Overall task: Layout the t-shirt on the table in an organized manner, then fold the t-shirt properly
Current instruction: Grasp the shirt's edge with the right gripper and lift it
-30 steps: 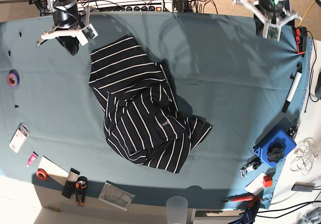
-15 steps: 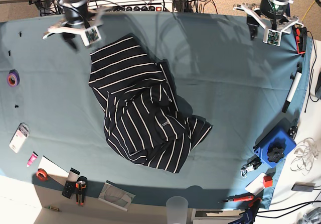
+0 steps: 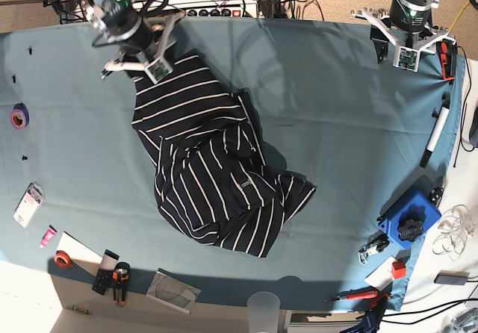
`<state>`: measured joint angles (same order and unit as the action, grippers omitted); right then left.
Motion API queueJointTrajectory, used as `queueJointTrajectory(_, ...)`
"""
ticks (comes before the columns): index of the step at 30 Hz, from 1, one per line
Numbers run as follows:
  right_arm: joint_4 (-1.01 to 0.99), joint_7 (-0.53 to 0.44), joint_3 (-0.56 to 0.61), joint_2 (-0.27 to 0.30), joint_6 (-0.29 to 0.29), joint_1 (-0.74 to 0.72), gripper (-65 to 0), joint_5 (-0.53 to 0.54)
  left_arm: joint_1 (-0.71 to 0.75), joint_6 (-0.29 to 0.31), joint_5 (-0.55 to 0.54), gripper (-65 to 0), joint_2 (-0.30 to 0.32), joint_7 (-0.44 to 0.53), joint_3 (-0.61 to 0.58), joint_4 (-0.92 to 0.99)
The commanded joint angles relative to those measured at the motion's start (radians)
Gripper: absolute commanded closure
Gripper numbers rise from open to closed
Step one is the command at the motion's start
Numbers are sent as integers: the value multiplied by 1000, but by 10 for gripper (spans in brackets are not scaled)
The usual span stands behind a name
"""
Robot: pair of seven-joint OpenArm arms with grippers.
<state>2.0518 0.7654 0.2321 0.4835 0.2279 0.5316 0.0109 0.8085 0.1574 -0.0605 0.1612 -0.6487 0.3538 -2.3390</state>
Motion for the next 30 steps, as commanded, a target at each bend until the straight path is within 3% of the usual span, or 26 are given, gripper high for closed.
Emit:
queueJointTrajectory(1, 7, -24, -4, 9, 5, -15, -222, -3, 8, -4, 4, -291, 5, 22, 3, -17)
queueJointTrajectory(6, -5, -25, 23, 9, 82, -30, -222, 8, 5, -4, 4, -291, 5, 22, 3, -17)
queueJointTrajectory(11, -5, -28, 119, 9, 88, -34, -222, -50, 5, -4, 3, -291, 5, 22, 3, -17)
queueJointTrajectory(19, -5, -36, 283, 9, -72, -78, -222, -220, 5, -4, 4, -290, 5, 22, 3, -17)
queueJointTrajectory(24, -5, -38, 316, 9, -111, -114, -216, -221, 6, -4, 4, -290, 5, 22, 3, -17)
queueJointTrajectory(30, -5, -40, 316, 9, -217, -114, -3, -261, 5, -4, 3, -290, 5, 22, 3, -17)
